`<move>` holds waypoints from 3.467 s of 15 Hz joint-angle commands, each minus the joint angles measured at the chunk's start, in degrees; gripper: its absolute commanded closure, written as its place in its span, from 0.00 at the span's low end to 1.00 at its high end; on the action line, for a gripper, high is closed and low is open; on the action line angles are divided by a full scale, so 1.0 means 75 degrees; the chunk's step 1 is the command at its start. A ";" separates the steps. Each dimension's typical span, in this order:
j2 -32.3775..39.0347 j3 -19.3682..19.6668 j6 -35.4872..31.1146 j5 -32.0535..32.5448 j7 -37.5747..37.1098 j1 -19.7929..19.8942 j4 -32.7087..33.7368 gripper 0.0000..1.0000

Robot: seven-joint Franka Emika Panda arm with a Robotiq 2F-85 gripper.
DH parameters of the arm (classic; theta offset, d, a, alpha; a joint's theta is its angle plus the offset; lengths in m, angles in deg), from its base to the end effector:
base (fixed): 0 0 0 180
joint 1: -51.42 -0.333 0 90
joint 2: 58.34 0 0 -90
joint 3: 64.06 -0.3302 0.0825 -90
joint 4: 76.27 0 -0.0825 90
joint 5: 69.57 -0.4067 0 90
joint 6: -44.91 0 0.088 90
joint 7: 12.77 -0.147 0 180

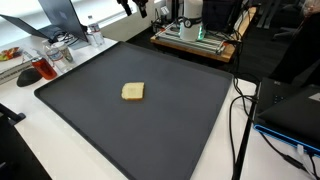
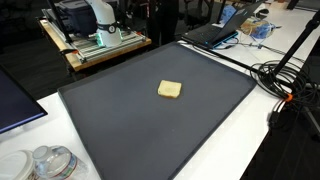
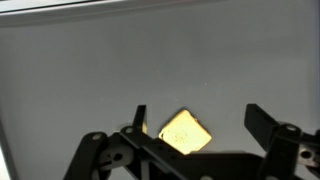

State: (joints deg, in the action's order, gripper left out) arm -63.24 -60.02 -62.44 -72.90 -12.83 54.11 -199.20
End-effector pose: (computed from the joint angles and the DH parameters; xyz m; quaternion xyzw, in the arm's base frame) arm 0.5083 -0.0535 0.3901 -0.9928 0.0697 0.0913 0.0352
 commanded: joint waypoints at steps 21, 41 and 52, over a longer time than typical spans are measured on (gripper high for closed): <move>0.2329 -0.0599 -0.4873 -0.0308 -0.0638 -0.0352 -0.1237 0.00; 0.4623 -0.0427 -0.5602 -0.0244 -0.0930 -0.0322 0.0155 0.00; 0.5222 -0.0222 -0.5557 0.0003 -0.1041 -0.0481 0.0781 0.28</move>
State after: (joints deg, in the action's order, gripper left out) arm -25.66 -62.87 -103.84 -74.37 -19.55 51.68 -195.29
